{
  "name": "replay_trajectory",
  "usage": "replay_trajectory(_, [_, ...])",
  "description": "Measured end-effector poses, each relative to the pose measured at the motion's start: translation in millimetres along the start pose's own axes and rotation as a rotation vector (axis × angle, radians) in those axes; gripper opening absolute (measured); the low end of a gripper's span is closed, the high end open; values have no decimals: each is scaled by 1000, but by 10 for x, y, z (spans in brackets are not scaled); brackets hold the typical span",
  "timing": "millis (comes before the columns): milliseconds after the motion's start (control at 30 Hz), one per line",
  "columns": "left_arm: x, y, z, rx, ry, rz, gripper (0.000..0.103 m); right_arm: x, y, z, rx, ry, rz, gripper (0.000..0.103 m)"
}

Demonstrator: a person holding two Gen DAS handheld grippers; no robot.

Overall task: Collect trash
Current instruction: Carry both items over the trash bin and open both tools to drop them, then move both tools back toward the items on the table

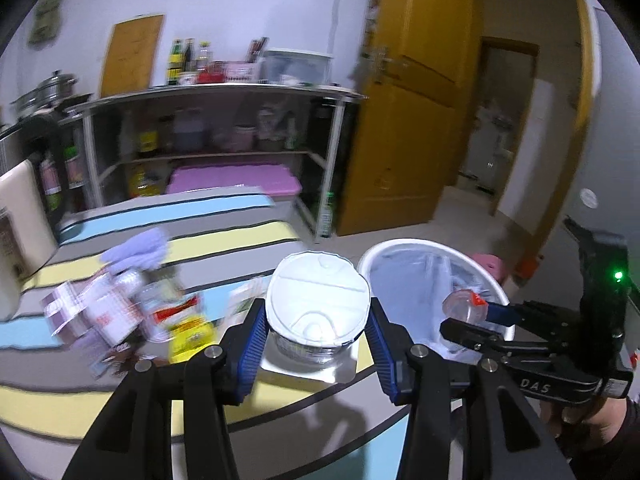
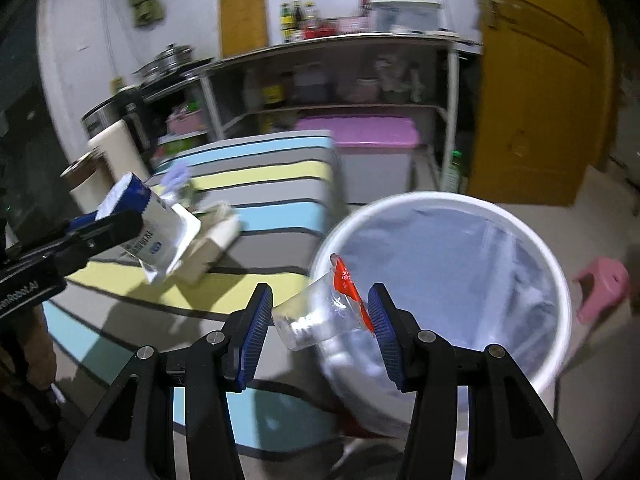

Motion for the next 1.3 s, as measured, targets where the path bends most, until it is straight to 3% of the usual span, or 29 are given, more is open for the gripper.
replay_trajectory(267, [349,556,-102,74,-26,116,49,-128,524,111,101,-5,69,51])
replay_trajectory(533, [630,890,-76,111,-70,194,49,-148,796,192,140,-20,101,51])
replay_trajectory(900, [876,989,-57,127,-110,215,49,-96,932,185,163,-29,123,59])
replay_trajectory(1300, [653,780,-26,73,-89,183,49,-314,858,165,162,32,135,59])
Point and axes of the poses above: each gripper's, at about its wrist camera, not at the fingertips, and x roughly the way its jaws point, y to its right, z to its underside, the point moved 2 cm from there along x, roughly the way its jaws point, and after that the axes turned 4 degrees about -z, right-handed, at the moved point
